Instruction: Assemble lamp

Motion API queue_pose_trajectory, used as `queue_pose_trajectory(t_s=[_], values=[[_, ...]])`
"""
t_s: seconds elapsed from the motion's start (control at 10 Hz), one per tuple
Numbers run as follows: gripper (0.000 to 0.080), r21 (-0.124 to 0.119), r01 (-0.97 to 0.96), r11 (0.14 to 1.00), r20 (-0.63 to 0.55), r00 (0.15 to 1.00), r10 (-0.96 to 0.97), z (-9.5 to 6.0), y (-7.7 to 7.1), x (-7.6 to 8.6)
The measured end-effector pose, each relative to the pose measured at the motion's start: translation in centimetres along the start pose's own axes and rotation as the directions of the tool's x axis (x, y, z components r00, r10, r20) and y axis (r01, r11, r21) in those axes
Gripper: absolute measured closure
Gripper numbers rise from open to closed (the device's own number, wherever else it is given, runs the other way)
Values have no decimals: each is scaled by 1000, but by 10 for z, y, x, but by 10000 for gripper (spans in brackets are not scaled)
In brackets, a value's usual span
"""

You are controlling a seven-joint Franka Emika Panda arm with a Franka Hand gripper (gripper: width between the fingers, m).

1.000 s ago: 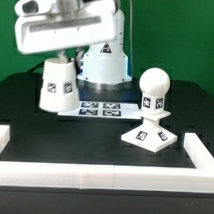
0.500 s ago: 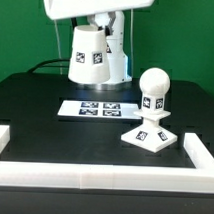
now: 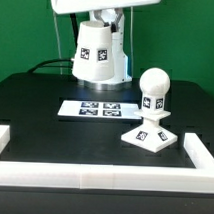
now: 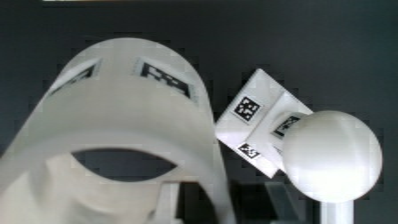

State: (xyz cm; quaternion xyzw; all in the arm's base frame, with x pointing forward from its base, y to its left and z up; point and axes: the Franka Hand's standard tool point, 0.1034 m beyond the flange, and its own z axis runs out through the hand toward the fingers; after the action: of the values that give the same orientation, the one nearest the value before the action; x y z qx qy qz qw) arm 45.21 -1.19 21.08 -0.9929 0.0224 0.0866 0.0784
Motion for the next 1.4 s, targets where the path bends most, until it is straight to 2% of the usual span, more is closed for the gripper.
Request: queue_pose_trajectory(t_s=[0.1, 0.6, 0.8, 1.0, 1.4], values=[[754, 2, 8, 1000, -6, 1000, -8, -3, -6, 1], [754, -4, 11, 1000, -88, 996, -12, -46, -71, 31], [754, -6, 0, 1000, -86, 996, 0, -42, -91, 35], [754, -13, -14, 1000, -81, 997, 13, -31, -107, 37], [754, -25, -24, 999, -82, 996, 22, 3, -116, 36]])
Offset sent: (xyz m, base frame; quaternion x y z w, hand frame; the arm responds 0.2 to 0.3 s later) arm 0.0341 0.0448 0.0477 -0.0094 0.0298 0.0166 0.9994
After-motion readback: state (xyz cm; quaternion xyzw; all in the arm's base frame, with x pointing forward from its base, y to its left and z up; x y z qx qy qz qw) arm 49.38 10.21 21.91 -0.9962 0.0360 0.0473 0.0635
